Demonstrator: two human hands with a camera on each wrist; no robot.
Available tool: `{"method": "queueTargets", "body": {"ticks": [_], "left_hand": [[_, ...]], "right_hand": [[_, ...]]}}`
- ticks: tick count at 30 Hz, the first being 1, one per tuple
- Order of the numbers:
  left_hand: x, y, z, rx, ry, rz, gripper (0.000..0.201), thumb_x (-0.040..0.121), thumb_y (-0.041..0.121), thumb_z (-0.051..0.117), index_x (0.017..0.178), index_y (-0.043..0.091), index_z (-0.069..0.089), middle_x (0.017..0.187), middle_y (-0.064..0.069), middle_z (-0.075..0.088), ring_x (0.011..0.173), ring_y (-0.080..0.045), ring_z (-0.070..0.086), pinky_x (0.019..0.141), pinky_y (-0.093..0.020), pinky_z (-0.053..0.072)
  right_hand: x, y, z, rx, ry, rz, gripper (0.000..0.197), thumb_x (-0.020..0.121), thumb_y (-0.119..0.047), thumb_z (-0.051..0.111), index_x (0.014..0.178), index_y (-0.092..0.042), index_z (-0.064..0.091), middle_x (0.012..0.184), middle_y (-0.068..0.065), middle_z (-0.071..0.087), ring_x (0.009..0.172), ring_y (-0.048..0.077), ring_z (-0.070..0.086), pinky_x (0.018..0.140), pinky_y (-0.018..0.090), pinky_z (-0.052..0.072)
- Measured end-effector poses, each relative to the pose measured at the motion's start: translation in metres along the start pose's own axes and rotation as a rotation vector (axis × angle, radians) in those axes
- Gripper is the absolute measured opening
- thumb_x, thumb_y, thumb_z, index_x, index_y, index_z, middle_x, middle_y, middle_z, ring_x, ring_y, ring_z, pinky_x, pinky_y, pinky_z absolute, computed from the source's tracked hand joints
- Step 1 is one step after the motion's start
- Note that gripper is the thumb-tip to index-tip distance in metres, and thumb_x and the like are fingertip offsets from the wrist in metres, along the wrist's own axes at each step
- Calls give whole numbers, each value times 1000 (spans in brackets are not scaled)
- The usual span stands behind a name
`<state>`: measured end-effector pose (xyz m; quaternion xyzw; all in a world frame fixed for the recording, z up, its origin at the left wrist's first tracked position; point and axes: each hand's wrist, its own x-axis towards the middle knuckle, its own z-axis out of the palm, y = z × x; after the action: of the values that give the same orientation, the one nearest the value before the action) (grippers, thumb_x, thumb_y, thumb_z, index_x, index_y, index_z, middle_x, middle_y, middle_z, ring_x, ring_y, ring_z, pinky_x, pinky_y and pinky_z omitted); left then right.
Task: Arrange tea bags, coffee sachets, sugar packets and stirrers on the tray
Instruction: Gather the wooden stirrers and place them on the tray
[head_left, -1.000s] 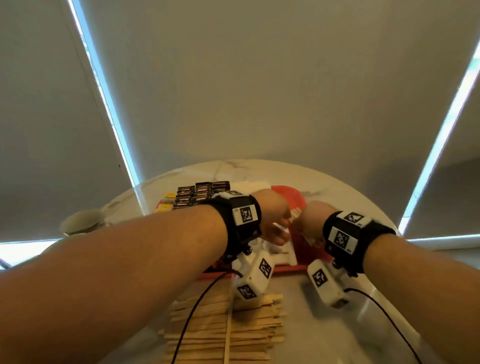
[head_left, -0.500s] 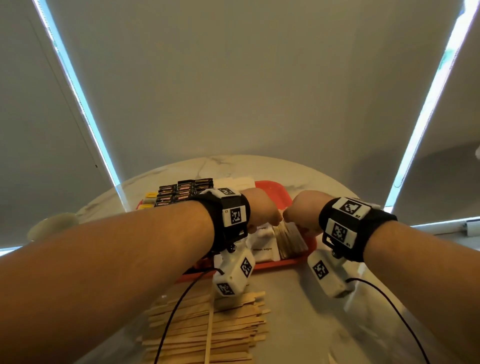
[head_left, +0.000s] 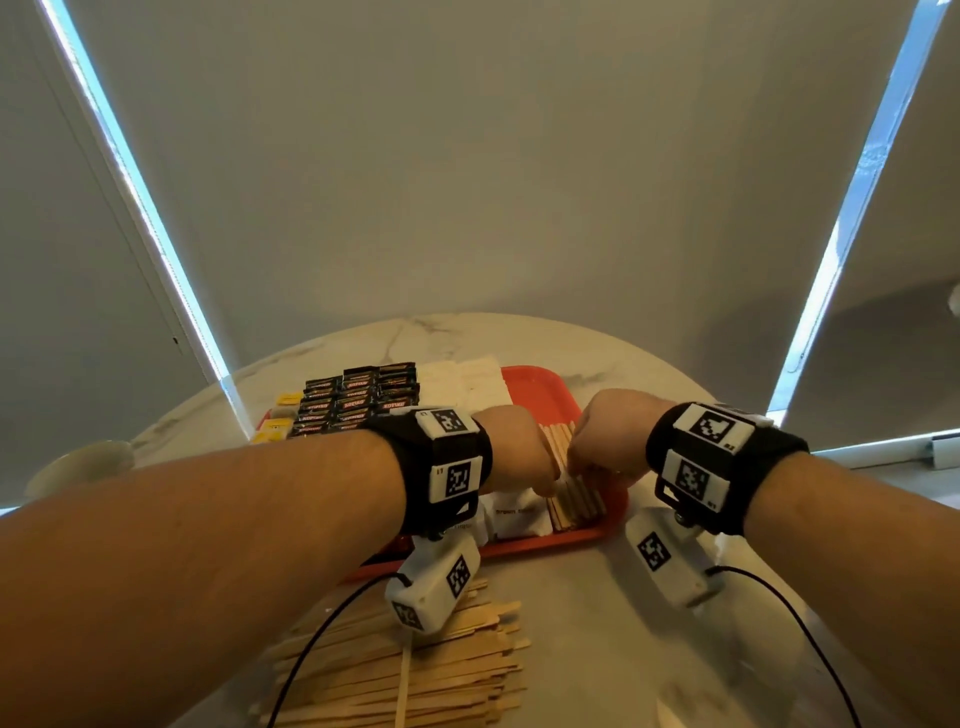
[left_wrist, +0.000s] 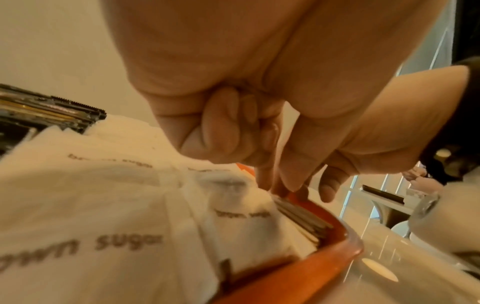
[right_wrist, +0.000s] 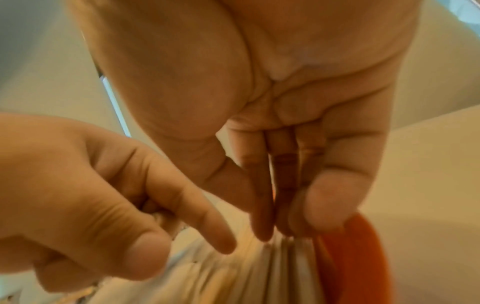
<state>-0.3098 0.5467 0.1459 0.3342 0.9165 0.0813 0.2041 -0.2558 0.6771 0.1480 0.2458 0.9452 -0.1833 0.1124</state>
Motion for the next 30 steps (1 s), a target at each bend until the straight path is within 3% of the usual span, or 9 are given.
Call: {"method": "queueTargets", "body": {"ticks": [4, 7, 10, 13, 16, 21, 26, 27, 30], "left_hand": [[-3, -4, 0, -36, -27, -18, 33, 93, 32, 75, 125, 22, 76, 121, -2, 74, 108, -21, 70, 90, -33, 60], [-7, -4, -1, -49, -22, 14, 32, 96, 29, 73, 127, 26, 75, 128, 3, 72, 114, -18, 67, 92, -31, 58], [-10, -3, -5, -31, -37, 44, 33, 99, 26, 70, 132, 26, 72, 134, 5, 68, 122, -16, 62, 87, -26, 51], [-9, -4, -6, -11, -64, 64, 36, 101, 25, 67, 137, 28, 69, 109, 11, 69, 105, -12, 63, 69, -17, 42], [-7, -6, -5, -12, -66, 59, 37, 100, 26, 68, 136, 31, 69, 85, 19, 56, 82, -4, 53, 64, -16, 40], [-2, -12, -3, -53, -58, 63, 38, 96, 29, 72, 134, 35, 70, 126, 11, 65, 89, -3, 53, 64, -17, 38], [-2, -8, 0, -87, -47, 107, 37, 97, 28, 71, 133, 36, 70, 88, 22, 57, 77, 1, 52, 63, -17, 39], [-3, -7, 0, -84, -47, 115, 36, 97, 28, 71, 132, 35, 71, 88, 22, 59, 77, 0, 53, 63, -17, 39], [-4, -3, 2, -36, -73, 135, 37, 97, 28, 71, 134, 33, 71, 126, 13, 68, 95, -4, 53, 77, -20, 42]], "right_hand": [[14, -5, -8, -66, 40, -44, 21, 91, -34, 71, 101, -16, 75, 99, 4, 75, 92, 19, 73, 88, 37, 61], [25, -12, -19, -12, 130, -148, 23, 97, -23, 60, 113, -19, 76, 115, -5, 70, 103, 15, 64, 89, 33, 54], [34, -19, -21, -59, 93, -221, 31, 101, -17, 54, 124, -26, 72, 130, -7, 65, 113, 15, 59, 86, 27, 45], [46, -26, -15, -204, -49, -245, 38, 103, -13, 48, 130, -29, 69, 136, -7, 64, 122, 16, 58, 98, 28, 47], [55, -31, -14, -284, -94, -255, 37, 103, -14, 48, 129, -30, 70, 133, -6, 66, 121, 18, 60, 105, 36, 50], [53, -25, -16, -246, -99, -291, 42, 102, -9, 44, 126, -30, 72, 132, -10, 66, 121, 15, 58, 102, 31, 48], [56, -16, -17, -156, -59, -310, 44, 100, -5, 46, 125, -29, 73, 131, -11, 66, 122, 12, 57, 95, 27, 44], [57, -14, -18, -152, -53, -307, 44, 100, -5, 46, 125, -29, 73, 132, -10, 66, 123, 13, 57, 96, 28, 44], [55, -12, -18, -141, -87, -311, 46, 99, -3, 45, 123, -31, 74, 132, -10, 66, 121, 12, 56, 97, 28, 44]]}}
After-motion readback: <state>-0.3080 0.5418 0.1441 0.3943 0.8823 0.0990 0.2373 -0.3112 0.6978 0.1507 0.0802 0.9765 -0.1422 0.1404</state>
